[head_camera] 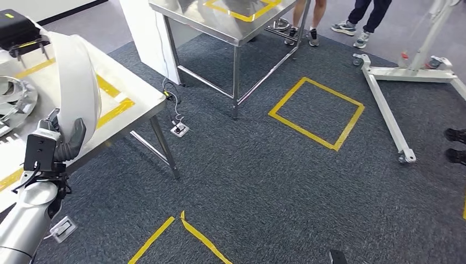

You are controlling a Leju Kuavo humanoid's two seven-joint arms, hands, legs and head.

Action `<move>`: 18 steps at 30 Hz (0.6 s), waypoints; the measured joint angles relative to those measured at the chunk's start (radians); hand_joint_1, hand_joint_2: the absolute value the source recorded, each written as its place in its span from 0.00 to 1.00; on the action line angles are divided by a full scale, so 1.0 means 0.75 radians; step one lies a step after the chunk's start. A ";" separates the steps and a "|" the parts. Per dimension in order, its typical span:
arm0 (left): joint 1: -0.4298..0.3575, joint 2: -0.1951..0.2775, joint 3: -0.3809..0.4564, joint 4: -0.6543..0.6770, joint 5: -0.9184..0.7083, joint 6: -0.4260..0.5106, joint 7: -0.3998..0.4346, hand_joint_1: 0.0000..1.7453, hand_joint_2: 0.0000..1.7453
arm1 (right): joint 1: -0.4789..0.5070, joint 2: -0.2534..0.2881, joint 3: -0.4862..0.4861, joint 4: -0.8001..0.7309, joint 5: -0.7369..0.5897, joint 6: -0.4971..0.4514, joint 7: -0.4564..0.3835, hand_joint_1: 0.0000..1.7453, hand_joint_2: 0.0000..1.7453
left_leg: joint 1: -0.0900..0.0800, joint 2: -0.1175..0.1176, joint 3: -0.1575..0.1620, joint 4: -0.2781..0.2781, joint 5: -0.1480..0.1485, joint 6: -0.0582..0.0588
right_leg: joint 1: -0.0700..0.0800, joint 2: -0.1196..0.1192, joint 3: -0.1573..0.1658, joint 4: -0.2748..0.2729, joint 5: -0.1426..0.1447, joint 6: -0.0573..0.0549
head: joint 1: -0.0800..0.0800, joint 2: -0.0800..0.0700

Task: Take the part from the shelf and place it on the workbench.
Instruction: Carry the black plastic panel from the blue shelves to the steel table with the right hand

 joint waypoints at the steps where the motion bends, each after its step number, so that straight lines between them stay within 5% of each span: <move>1: 0.004 -0.001 -0.001 0.001 0.000 0.000 0.000 1.00 1.00 | 0.001 -0.001 0.000 0.000 0.000 0.000 0.000 0.00 0.00 | 0.001 -0.020 -0.001 0.002 0.000 -0.001 | -0.001 0.002 -0.013 0.014 0.013 0.001 | 0.001 0.000; 3: 0.009 -0.002 -0.004 0.001 0.000 0.000 0.001 1.00 1.00 | 0.000 -0.001 0.000 0.001 0.000 0.000 0.000 0.00 0.00 | 0.006 -0.058 -0.002 0.010 -0.001 -0.008 | -0.007 0.017 0.038 -0.110 0.102 0.002 | 0.001 0.000; 5: 0.008 -0.004 -0.006 0.000 0.000 0.000 0.001 1.00 1.00 | -0.002 -0.001 0.000 0.002 0.000 0.000 -0.001 0.00 0.00 | 0.008 -0.093 -0.007 0.019 -0.003 -0.024 | -0.014 0.064 0.117 -0.282 0.170 0.002 | 0.001 0.000; 7: 0.008 -0.002 -0.006 0.000 0.000 0.000 0.001 1.00 1.00 | -0.002 -0.001 0.000 0.004 0.000 0.000 0.000 0.00 0.00 | 0.009 -0.123 -0.015 0.018 0.001 -0.045 | -0.013 0.083 0.145 -0.347 0.180 -0.007 | 0.001 0.000; 9: 0.010 0.003 -0.006 0.000 0.000 0.000 0.001 1.00 1.00 | -0.004 -0.001 0.000 0.004 0.000 0.000 0.000 0.00 0.00 | 0.013 -0.147 -0.021 0.008 0.010 -0.065 | -0.010 0.050 0.148 -0.354 0.187 -0.028 | 0.001 0.000; 10: 0.010 0.007 -0.007 0.000 0.000 0.000 0.001 1.00 1.00 | -0.006 0.000 0.000 0.004 0.000 0.000 0.000 0.00 0.00 | 0.012 -0.133 -0.028 0.014 0.006 -0.072 | -0.011 0.035 0.151 -0.360 0.192 -0.039 | 0.000 0.000; 12: 0.007 0.012 -0.007 0.000 0.001 0.000 0.001 1.00 1.00 | -0.007 0.001 0.000 0.004 0.000 0.000 -0.001 0.00 0.00 | 0.007 -0.056 -0.069 0.098 -0.045 -0.081 | -0.013 0.005 0.154 -0.370 0.200 -0.057 | -0.009 0.000; 13: 0.006 0.011 -0.008 0.001 0.001 0.000 0.001 1.00 1.00 | -0.005 0.001 0.000 0.004 0.000 0.000 0.000 0.00 0.00 | 0.004 -0.009 -0.106 0.180 -0.089 -0.083 | -0.009 -0.009 0.154 -0.371 0.200 -0.062 | -0.013 0.000; 15: 0.011 0.010 -0.010 0.002 0.001 0.000 0.001 1.00 1.00 | 0.000 0.000 0.000 0.004 0.000 0.000 0.000 0.00 0.00 | 0.004 0.031 -0.180 0.344 -0.156 -0.085 | -0.003 -0.042 0.152 -0.370 0.198 -0.066 | -0.017 0.000; 17: 0.017 0.009 -0.012 0.003 0.001 0.002 0.001 1.00 1.00 | 0.000 0.000 0.000 0.004 0.000 0.000 0.001 0.00 0.00 | 0.003 0.042 -0.179 0.358 -0.139 -0.081 | 0.001 -0.076 0.153 -0.370 0.196 -0.068 | -0.017 0.000; 18: 0.019 0.009 -0.013 0.002 0.001 0.004 0.001 1.00 1.00 | -0.001 0.000 -0.001 0.004 0.000 0.000 0.002 0.00 0.00 | 0.001 0.057 -0.135 0.280 -0.098 -0.076 | 0.003 -0.094 0.156 -0.370 0.193 -0.067 | -0.017 0.000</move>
